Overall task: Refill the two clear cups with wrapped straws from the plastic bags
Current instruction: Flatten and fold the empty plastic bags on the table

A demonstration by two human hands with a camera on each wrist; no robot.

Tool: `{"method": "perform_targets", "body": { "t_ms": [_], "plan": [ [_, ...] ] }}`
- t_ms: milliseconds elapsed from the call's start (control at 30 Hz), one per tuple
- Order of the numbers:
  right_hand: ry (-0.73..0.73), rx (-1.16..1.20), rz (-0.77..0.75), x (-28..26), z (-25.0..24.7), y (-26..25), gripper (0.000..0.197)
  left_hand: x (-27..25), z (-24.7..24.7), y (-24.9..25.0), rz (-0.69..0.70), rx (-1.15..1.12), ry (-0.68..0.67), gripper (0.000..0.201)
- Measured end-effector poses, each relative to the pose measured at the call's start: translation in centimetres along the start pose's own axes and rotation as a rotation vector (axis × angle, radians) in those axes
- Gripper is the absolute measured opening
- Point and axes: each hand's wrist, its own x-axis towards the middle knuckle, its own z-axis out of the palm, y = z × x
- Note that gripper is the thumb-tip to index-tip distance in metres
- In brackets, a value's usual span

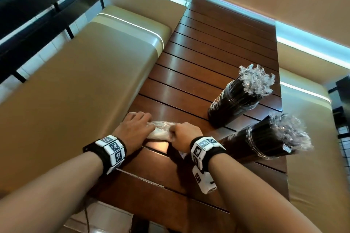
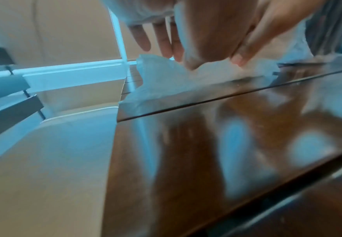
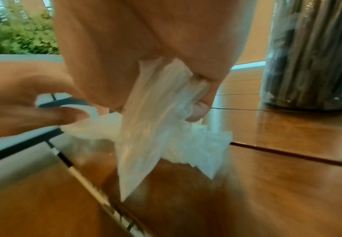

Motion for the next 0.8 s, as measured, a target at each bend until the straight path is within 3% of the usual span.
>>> {"method": "perform_targets", "body": {
  "t_ms": [67, 133, 200, 267, 300, 433, 567, 667, 800],
  "plan": [
    [-0.090, 0.059, 0.090, 0.3, -0.3, 0.2, 0.027, -0.4, 0.0, -0.2, 0.081, 0.021, -0.001, 0.027],
    [-0.065, 0.177, 0.162, 0.2, 0.2, 0.5, 0.029, -0.8, 0.3, -0.5, 0.080, 0.011, -0.044, 0.037],
    [0.001, 0.238, 0.142, -0.1, 1.0, 0.5, 0.046, -0.9, 0.4, -0.5, 0.024, -0.004, -0.071, 0.026],
    [0.024, 0.201, 0.086, -0.7, 1.6, 0.5, 0.069, -0.7, 0.0, -0.3, -0.078, -0.103, -0.070, 0.028],
    [0.040, 0.173, 0.069, -1.0, 1.8, 0.6, 0.070, -0.5, -0.5, 0.0, -0.144, -0.176, -0.079, 0.028],
    [0.030, 0.117, 0.047, -1.4, 1.8, 1.1, 0.045, 0.4, -0.9, 0.3, -0.286, -0.327, -0.102, 0.020],
    [0.014, 0.189, 0.002, -1.6, 0.5, 0.4, 0.024, 0.9, -0.9, -0.3, -0.372, -0.468, -0.025, 0.028],
    [0.176, 0.451, 0.021, -1.5, -1.7, -0.7, 0.021, 1.5, -2.4, -1.0, -0.478, -0.646, 0.126, 0.015],
    [0.566, 0.784, 0.028, -1.5, -6.2, -2.4, 0.025, 1.4, -5.0, -0.4, -0.419, -0.765, 0.211, 0.052]
  ]
}}
